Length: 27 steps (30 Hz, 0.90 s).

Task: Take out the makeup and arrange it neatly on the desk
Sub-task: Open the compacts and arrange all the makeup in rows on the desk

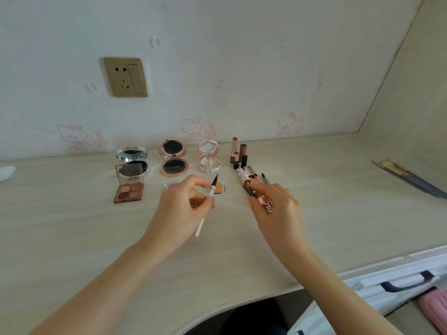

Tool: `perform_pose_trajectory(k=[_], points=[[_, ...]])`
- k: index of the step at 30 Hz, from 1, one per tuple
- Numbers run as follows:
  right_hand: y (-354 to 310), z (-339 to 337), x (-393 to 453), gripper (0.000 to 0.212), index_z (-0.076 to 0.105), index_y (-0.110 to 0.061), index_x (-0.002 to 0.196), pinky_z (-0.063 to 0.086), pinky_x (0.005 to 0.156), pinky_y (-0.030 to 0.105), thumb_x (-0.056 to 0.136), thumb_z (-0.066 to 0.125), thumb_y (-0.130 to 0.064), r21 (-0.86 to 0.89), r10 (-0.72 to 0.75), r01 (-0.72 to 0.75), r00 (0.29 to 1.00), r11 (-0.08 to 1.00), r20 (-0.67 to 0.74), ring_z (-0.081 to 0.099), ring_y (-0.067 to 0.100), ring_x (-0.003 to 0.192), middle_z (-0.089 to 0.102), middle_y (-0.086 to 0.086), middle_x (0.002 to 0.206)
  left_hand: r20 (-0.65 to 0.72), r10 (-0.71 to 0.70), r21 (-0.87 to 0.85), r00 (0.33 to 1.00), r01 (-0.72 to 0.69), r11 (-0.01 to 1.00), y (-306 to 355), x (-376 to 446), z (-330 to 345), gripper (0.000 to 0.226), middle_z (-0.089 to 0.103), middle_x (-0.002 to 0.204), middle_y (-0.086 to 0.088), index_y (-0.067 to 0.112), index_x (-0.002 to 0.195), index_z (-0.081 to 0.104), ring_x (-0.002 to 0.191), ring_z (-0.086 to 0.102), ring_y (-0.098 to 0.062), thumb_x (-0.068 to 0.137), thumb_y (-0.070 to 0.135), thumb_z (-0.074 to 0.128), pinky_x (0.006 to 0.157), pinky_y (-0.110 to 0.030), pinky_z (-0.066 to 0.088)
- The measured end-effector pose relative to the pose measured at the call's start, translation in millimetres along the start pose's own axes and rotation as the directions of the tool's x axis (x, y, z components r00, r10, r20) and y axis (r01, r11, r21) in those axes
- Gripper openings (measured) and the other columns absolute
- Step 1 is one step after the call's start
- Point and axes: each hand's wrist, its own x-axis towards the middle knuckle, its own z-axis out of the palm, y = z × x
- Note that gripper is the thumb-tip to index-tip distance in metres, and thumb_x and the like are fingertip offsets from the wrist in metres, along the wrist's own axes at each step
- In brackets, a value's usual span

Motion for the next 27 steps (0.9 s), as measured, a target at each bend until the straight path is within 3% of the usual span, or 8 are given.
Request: perform_pose_trajectory(k=[3,9,13,19,23,27], points=[[15,-11,4,0.03,0.063,-0.031,0.114,0.039,0.068,0.013,0.087,0.063,-0.017,0.002,0.059,-0.059,0.998,0.998,0.011,0.053,0.011,0.085,0.057,-0.022,0.086,0.033,0.048,0.019,0.998,-0.048,0.999,11,5,17,0.022,0.069,0.068,0.007,0.032,0.098,0.055,0.065,0.063,-0.007,0.085,0.017,0.065,0.07,-0.029,0.051],[55,-31,12,0.032,0.061,-0.033,0.119,0.039,0.067,0.012,0.091,0.055,-0.018,-0.053,0.118,-0.117,0.993,0.992,0.017,0.054,0.005,0.085,0.061,-0.014,0.088,0.121,0.137,0.104,0.983,-0.15,0.983,25,9,53,0.019,0.061,0.067,0.005,0.037,0.1,0.058,0.064,0.058,-0.01,0.089,0.021,0.058,0.065,-0.039,0.051],[81,-44,23,0.028,0.061,-0.029,0.116,0.035,0.063,0.009,0.09,0.058,-0.02,-0.101,0.165,-0.165,0.986,0.981,-0.007,0.054,0.007,0.082,0.061,-0.013,0.085,0.113,0.192,0.124,0.975,-0.205,0.971,37,19,80,0.013,0.061,0.067,0.007,0.03,0.1,0.063,0.062,0.056,-0.01,0.09,0.024,0.058,0.061,-0.039,0.05],[112,-58,40,0.028,0.059,-0.028,0.117,0.04,0.067,0.027,0.09,0.058,-0.025,-0.235,0.216,-0.193,0.973,0.953,0.078,0.051,0.013,0.09,0.058,-0.014,0.085,0.144,0.247,0.276,0.958,-0.279,0.92,54,51,129,0.024,0.046,0.071,0.017,0.029,0.111,0.059,0.088,0.049,-0.01,0.088,0.035,0.058,0.071,-0.033,0.048],[125,-67,46,0.028,0.059,-0.023,0.12,0.046,0.073,0.032,0.092,0.053,-0.024,-0.313,0.217,-0.169,0.968,0.934,0.126,0.051,0.017,0.094,0.062,-0.006,0.092,0.206,0.262,0.399,0.943,-0.325,0.857,59,74,161,0.031,0.063,0.078,0.01,0.023,0.116,0.056,0.103,0.05,-0.015,0.089,0.038,0.054,0.07,-0.034,0.049],[131,-72,49,0.029,0.059,-0.021,0.122,0.045,0.079,0.034,0.094,0.051,-0.025,-0.407,0.198,-0.121,0.968,0.905,0.152,0.051,0.022,0.1,0.064,0.0,0.101,0.255,0.269,0.506,0.929,-0.365,0.781,60,87,179,0.031,0.066,0.083,0.001,0.017,0.112,0.06,0.099,0.053,-0.021,0.087,0.035,0.055,0.064,-0.03,0.038]])
